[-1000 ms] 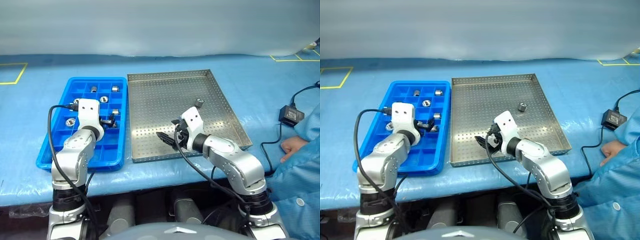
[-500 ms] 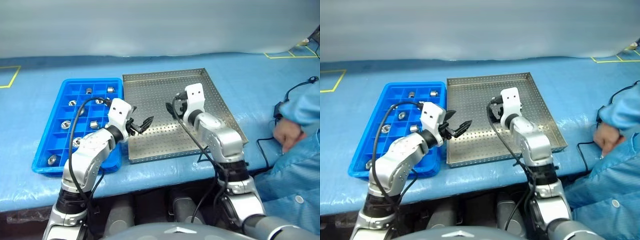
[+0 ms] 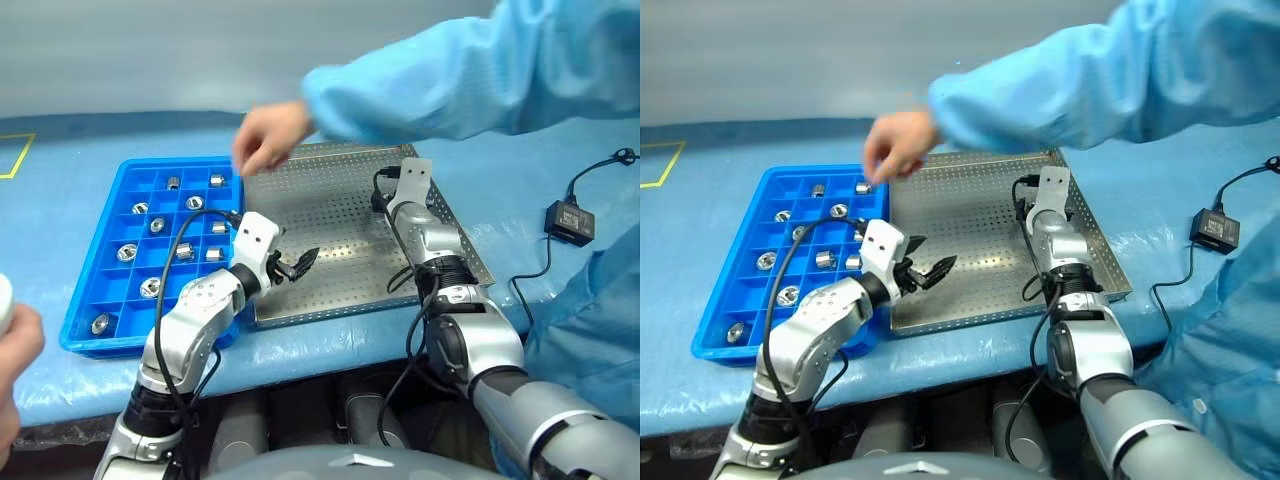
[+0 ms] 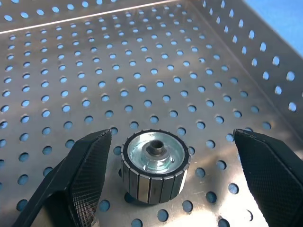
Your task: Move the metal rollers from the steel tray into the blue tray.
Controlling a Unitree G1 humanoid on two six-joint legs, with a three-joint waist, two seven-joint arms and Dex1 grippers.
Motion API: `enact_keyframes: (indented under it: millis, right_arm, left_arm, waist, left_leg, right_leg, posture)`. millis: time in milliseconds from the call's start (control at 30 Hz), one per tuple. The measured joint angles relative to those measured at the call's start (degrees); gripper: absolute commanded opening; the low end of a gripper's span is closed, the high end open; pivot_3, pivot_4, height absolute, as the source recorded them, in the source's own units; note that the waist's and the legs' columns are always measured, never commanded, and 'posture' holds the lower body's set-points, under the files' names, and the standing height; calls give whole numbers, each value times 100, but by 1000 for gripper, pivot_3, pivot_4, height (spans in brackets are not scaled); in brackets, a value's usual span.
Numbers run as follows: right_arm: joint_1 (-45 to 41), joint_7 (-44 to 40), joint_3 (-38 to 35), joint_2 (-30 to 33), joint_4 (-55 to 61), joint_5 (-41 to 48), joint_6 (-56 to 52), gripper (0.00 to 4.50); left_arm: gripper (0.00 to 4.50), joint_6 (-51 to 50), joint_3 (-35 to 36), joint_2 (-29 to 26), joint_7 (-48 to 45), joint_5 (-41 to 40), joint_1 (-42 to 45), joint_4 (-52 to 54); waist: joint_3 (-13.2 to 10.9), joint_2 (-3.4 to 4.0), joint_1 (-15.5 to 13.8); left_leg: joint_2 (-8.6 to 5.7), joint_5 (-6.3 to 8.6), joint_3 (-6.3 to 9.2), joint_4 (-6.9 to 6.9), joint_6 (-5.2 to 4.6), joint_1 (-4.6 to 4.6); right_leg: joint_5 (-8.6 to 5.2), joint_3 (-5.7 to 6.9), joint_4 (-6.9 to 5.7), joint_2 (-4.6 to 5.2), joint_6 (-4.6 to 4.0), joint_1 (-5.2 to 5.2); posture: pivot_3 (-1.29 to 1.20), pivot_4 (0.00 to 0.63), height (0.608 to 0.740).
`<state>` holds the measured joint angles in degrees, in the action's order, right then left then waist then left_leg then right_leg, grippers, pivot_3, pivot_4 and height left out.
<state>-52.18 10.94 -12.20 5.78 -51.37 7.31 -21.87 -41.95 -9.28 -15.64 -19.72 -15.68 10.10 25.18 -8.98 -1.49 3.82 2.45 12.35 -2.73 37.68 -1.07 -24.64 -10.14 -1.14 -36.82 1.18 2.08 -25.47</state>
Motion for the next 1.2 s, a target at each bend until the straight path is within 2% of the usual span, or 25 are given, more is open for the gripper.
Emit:
enact_keyframes:
  millis: [67,100,167,300,367,400,433,533,667,800,933,1067,1200]
  right_arm:
    - [-84,28,-70,-42,-211,22,50,4339]
    - [-114,34,-103,-65,-298,39,69,4159]
    - [-152,41,-168,-85,-462,91,122,3742]
    - [-167,116,-217,-81,-489,107,144,2462]
    - [-167,151,-224,-86,-484,111,142,2462]
    - [-167,150,-234,-97,-464,134,142,1952]
    - [-165,148,-234,-104,-444,151,139,1760]
    - [-141,144,-226,-170,-234,192,116,1709]
    - [374,-91,-7,-351,1093,228,-264,1709]
    - [1423,-824,598,-310,3129,410,-1220,1709]
    - [2377,-1889,1359,129,5149,930,-2419,1709]
    - [2671,-2778,2016,468,6691,1572,-3117,1709]
    - [2597,-3070,2530,229,7150,1856,-3405,1709]
  left_arm:
    - [4052,0,0,-4,15,0,4,0]
    - [4083,0,0,-4,28,0,8,0]
    - [4091,0,-1,-4,57,2,27,0]
    - [4091,-2,-1,-17,102,3,35,0]
    - [4091,-8,0,-23,118,3,35,0]
    - [4091,-15,3,-27,137,3,35,0]
    - [4091,-17,4,-29,149,3,35,0]
    - [4091,-26,5,-35,192,2,35,0]
    - [4091,-58,79,-71,230,-6,18,2]
    - [4091,-172,360,-231,282,-23,-117,170]
    - [4091,-381,805,-461,446,-1,-297,433]
    - [4091,-666,1366,-670,757,159,-427,602]
    - [4091,-983,1678,-783,990,282,-471,717]
  waist:
    - [0,0,-2]
    - [0,0,-3]
    - [0,0,-6]
    - [0,0,-9]
    - [0,0,-8]
    - [0,0,-9]
    - [0,0,-9]
    - [-1,3,5]
    - [-1,3,-21]
    - [-1,4,-73]
    - [-2,6,-123]
    - [-3,7,-129]
    - [-2,5,-192]
  left_leg:
    - [0,0,0,1,0,0]
    - [0,0,0,1,0,0]
    - [0,0,0,1,0,0]
    - [0,0,0,1,0,0]
    - [0,0,1,2,0,0]
    - [0,0,1,2,0,0]
    - [0,0,1,2,0,0]
    - [2,0,1,1,0,0]
    - [3,0,7,-4,0,-1]
    - [6,0,19,-9,0,-3]
    - [11,0,23,-6,0,1]
    - [14,0,19,3,0,12]
    - [15,-1,22,6,1,17]
  right_leg:
    - [0,0,0,0,2,1]
    - [-1,0,1,0,2,1]
    - [0,0,1,0,2,1]
    - [0,0,1,1,4,1]
    - [0,0,1,1,4,1]
    - [-1,0,1,1,5,1]
    - [-1,0,1,1,5,1]
    - [-1,0,1,0,6,1]
    - [-5,3,0,-2,8,-1]
    - [-6,4,0,1,5,-5]
    - [-15,4,0,5,17,-5]
    - [-35,6,-6,-1,-17,-1]
    - [-37,11,-8,0,-21,5]
  posture:
    - [-19,150,740]
    - [-18,150,740]
    - [-20,150,740]
    - [-23,150,740]
    - [-24,150,740]
    - [-26,150,740]
    - [-26,150,740]
    - [-16,150,740]
    - [1,150,740]
    - [14,150,740]
    - [28,150,740]
    - [37,150,740]
    - [50,150,740]
